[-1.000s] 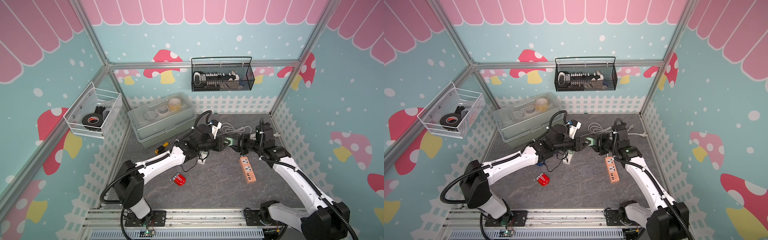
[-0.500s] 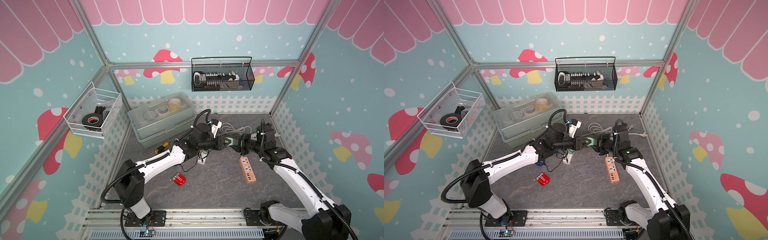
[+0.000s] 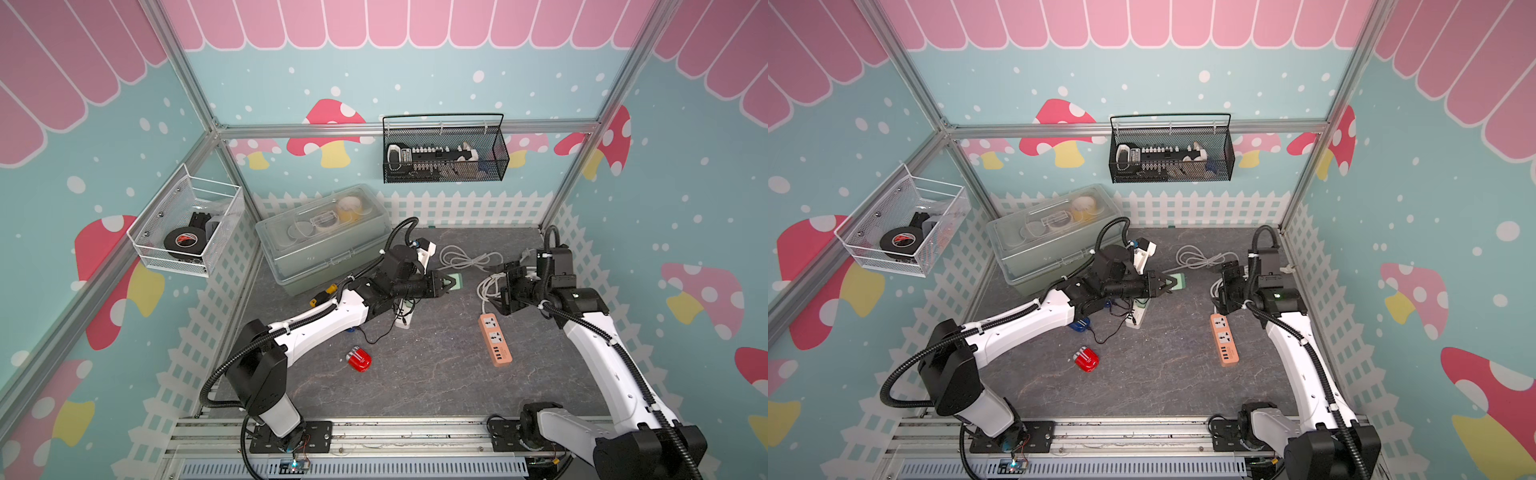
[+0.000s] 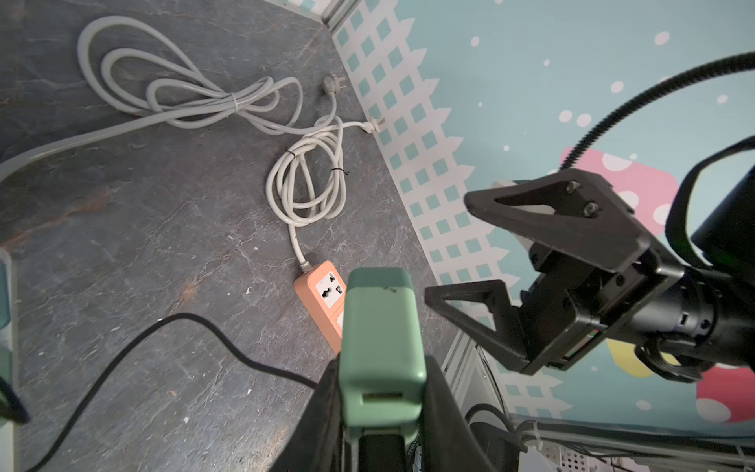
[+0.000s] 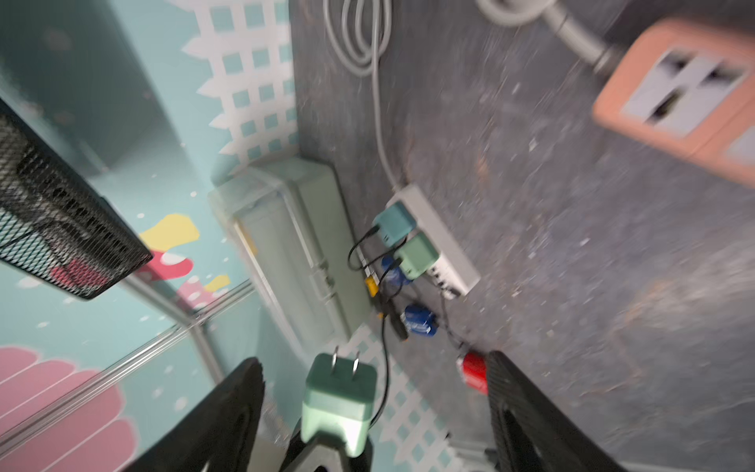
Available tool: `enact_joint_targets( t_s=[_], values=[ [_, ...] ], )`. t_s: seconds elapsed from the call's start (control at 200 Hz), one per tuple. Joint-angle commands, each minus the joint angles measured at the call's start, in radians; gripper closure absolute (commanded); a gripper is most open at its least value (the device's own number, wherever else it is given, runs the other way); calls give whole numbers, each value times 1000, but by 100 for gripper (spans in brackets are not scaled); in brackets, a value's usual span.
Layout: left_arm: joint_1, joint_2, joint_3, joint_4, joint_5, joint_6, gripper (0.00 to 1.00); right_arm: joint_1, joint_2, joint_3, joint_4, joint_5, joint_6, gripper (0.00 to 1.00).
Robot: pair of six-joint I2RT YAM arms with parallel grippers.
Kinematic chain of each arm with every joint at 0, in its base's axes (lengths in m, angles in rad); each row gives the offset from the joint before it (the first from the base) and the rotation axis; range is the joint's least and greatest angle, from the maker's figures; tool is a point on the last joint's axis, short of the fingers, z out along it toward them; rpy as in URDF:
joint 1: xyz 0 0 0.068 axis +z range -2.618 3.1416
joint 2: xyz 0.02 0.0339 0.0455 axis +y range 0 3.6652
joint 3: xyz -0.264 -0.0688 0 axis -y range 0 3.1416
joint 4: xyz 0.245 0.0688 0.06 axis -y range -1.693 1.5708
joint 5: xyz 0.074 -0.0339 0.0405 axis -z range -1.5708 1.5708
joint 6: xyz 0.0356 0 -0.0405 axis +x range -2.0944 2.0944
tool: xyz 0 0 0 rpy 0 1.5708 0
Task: Charge the electric shaver
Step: Move the socket to the center of the board.
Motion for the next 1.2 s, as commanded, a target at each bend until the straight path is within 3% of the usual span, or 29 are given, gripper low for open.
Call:
enact_joint_targets(
  t_s=[0.0, 0.195, 0.425, 0.565, 0.905, 1.191],
  values=[
    [3, -19, 42, -91, -1, -48, 100, -45, 76, 0, -293, 211, -268, 20],
    [-8, 53, 126, -252, 43, -93, 100, -79, 247, -83, -246, 369, -258, 24],
    [-45, 123, 199, -370, 60, -91, 100, -91, 404, -52, -155, 371, -209, 20],
    [-53, 128, 198, -370, 59, -88, 100, -85, 500, -6, -53, 298, -230, 13],
    [-43, 111, 180, -370, 54, -73, 100, 39, 666, 80, -80, 242, -276, 6],
    [-14, 70, 149, -368, 54, -68, 100, 156, 736, 77, -145, 218, -217, 31]
  ],
)
